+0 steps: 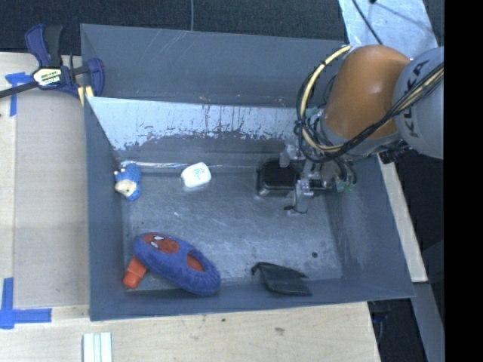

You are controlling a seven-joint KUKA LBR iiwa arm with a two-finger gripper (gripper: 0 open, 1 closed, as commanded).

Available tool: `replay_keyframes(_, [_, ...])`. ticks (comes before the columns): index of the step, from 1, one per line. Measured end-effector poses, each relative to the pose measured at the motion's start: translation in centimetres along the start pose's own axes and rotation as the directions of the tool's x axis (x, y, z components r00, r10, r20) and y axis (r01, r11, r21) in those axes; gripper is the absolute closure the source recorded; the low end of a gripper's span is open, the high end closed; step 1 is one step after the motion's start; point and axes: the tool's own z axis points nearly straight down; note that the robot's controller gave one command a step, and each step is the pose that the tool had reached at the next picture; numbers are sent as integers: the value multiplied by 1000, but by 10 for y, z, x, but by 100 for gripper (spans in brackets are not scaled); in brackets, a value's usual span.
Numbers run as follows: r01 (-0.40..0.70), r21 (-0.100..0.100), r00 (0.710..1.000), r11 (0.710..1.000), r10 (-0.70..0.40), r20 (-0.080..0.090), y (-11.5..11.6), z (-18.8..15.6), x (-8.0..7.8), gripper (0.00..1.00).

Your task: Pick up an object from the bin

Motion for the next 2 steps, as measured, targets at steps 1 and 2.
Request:
replay_keyframes(1, [-193, -6, 981, 981, 193, 18, -6, 54, -23, 0])
replay_keyframes(2, [-190, -3, 982, 982, 190, -8, -6, 53, -20, 100])
